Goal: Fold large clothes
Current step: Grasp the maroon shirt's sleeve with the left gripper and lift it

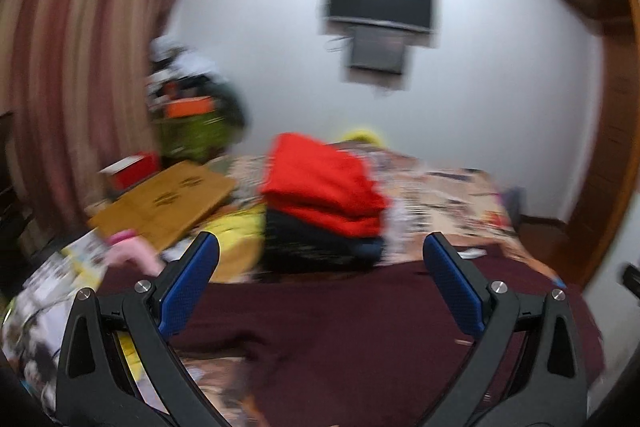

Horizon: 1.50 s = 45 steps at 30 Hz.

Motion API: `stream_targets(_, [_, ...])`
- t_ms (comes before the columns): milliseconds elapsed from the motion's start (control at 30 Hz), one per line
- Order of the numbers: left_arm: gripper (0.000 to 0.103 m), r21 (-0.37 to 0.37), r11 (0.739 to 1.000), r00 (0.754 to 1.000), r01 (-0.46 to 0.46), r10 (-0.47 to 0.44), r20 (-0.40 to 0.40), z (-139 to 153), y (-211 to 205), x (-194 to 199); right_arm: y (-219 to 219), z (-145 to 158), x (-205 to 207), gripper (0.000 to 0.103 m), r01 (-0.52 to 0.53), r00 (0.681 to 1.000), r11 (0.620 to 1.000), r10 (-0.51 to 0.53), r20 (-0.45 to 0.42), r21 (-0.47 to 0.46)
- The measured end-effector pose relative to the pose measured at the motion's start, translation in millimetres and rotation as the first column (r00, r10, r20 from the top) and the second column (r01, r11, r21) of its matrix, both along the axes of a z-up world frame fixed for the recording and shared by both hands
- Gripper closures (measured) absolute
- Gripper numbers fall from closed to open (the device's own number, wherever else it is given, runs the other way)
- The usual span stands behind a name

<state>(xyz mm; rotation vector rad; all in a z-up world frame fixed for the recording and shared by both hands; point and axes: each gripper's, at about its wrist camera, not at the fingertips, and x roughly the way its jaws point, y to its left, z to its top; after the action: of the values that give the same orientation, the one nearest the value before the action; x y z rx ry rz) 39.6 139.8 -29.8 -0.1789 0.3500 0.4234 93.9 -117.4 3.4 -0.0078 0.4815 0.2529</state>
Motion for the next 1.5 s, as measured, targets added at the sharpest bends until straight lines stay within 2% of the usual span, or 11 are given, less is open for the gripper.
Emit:
stream_targets(100, [0.0,-0.037,0.986,0.984,-0.165,0.162,-0.072,-21.0,47.3,3.0,3.8,-4.8,9.1,0.0,-0.005,1.0,1.0,0.005,-0.025,-0.007])
stream_targets(233, [0.0,-0.161,0.944,0.952,-0.288,0.263,-0.157,-55.9,116.4,-5.4,10.7,-12.2,23.5,0.0,-0.016,0.998,1.0,0.015,-0.061,-0.017])
stream_targets(433, [0.0,-0.36,0.808,0.882,-0.466,0.39,-0.265,-116.3,202.6,-43.0,24.2,-25.2,41.5,0.0,-0.038,0.993,0.998,0.032,-0.115,-0.043])
stream_targets(567, [0.001,-0.485,0.676,0.831,-0.556,0.448,-0.329,-164.2,246.3,-68.2,35.8,-35.7,51.1,0.0,-0.06,0.984,0.997,0.05,-0.171,-0.054])
stream_targets(667, [0.003,-0.57,0.599,0.826,-0.563,0.445,-0.347,-189.1,262.3,-78.3,48.6,-40.7,57.4,0.0,-0.075,0.979,0.994,0.06,-0.196,-0.075])
stream_targets(867, [0.003,-0.694,0.522,0.864,-0.496,0.377,-0.333,-238.2,291.4,-73.0,66.8,-43.8,66.6,0.0,-0.101,0.973,0.989,0.077,-0.216,-0.104])
stream_targets(1033, [0.008,-0.714,0.498,0.863,-0.491,0.388,-0.323,-264.1,311.3,-65.0,75.0,-44.7,71.6,0.0,-0.105,0.973,0.987,0.076,-0.219,-0.124])
stream_targets(1100, [0.009,-0.708,0.518,0.866,-0.48,0.41,-0.286,-266.3,315.4,-62.8,75.3,-45.7,72.4,0.0,-0.1,0.973,0.986,0.068,-0.222,-0.133])
stream_targets(1167, [0.02,-0.713,0.531,0.876,-0.458,0.406,-0.26,-267.4,319.0,-60.0,77.3,-46.2,73.1,0.0,-0.09,0.973,0.986,0.057,-0.222,-0.142])
stream_targets(1267, [0.05,-0.721,0.542,0.892,-0.431,0.375,-0.251,-266.5,322.8,-53.8,75.8,-46.9,73.7,0.0,-0.083,0.973,0.986,0.048,-0.225,-0.147])
stream_targets(1500, [0.086,-0.548,0.665,0.861,-0.509,0.412,-0.299,-220.8,305.3,-42.5,72.3,-45.2,71.6,0.0,-0.081,0.975,0.986,0.049,-0.215,-0.143])
